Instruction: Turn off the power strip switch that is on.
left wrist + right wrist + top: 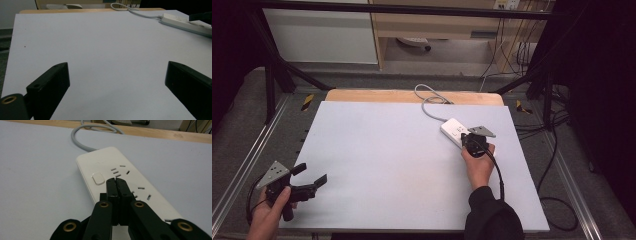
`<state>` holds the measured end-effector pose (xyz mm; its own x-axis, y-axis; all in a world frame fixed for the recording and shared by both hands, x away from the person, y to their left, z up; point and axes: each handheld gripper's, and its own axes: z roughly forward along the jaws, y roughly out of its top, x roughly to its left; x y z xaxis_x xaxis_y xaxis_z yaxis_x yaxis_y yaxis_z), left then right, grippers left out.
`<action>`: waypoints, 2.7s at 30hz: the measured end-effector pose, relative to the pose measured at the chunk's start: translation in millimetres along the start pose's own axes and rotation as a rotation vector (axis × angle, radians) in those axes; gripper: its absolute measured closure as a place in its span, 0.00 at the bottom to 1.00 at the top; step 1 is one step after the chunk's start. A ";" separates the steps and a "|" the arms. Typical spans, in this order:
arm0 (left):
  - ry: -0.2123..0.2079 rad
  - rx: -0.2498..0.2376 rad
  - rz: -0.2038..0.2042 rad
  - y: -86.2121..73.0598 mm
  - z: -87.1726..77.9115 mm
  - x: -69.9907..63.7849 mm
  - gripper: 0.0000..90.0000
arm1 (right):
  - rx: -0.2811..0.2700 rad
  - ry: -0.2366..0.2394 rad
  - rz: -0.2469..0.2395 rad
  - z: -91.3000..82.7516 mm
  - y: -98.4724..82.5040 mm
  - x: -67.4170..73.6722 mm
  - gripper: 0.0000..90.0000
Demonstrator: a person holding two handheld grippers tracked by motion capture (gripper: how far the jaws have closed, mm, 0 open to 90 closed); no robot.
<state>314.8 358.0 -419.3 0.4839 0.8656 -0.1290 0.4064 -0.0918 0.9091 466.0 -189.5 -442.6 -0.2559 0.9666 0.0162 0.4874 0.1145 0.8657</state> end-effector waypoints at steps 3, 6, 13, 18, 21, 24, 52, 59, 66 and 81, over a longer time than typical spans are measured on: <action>0.000 0.000 0.000 0.0 0.0 0.0 0.06 | 0.003 -0.002 0.002 -0.4 -0.3 0.1 1.00; 0.000 0.000 0.001 0.0 0.0 0.0 0.06 | 0.004 -0.003 0.001 -0.3 -0.6 0.4 1.00; 0.000 0.000 0.001 0.0 0.0 0.0 0.06 | 0.005 -0.006 0.003 -0.6 -1.5 0.1 1.00; -0.001 -0.001 0.001 0.0 0.0 -0.2 0.06 | 0.008 -0.007 0.008 -0.5 -5.1 -0.9 1.00; -0.001 0.000 0.001 0.0 0.1 -0.3 0.06 | 0.007 -0.007 0.006 -0.8 -5.3 -0.8 1.00; -0.001 -0.001 0.001 0.0 0.0 -0.4 0.06 | 0.005 -0.009 0.006 -0.6 -5.5 -0.4 1.00; -0.006 0.001 0.009 0.3 -0.3 -1.2 0.06 | 0.004 -0.010 0.000 -0.7 -6.8 0.3 1.00; -0.005 -0.001 0.009 0.3 -0.2 -1.7 0.06 | 0.007 -0.015 0.004 -0.6 -6.7 1.0 1.00; -0.005 -0.001 0.009 0.3 -0.2 -1.8 0.06 | 0.009 -0.020 0.009 -0.2 -6.6 1.4 1.00; -0.006 0.000 0.009 0.3 -0.4 -1.6 0.06 | 0.013 -0.021 0.008 0.1 -6.5 1.9 1.00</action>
<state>313.9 356.8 -418.7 0.4918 0.8619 -0.1233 0.4021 -0.0993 0.9102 462.5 -188.4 -448.3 -0.2344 0.9721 0.0127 0.5004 0.1095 0.8589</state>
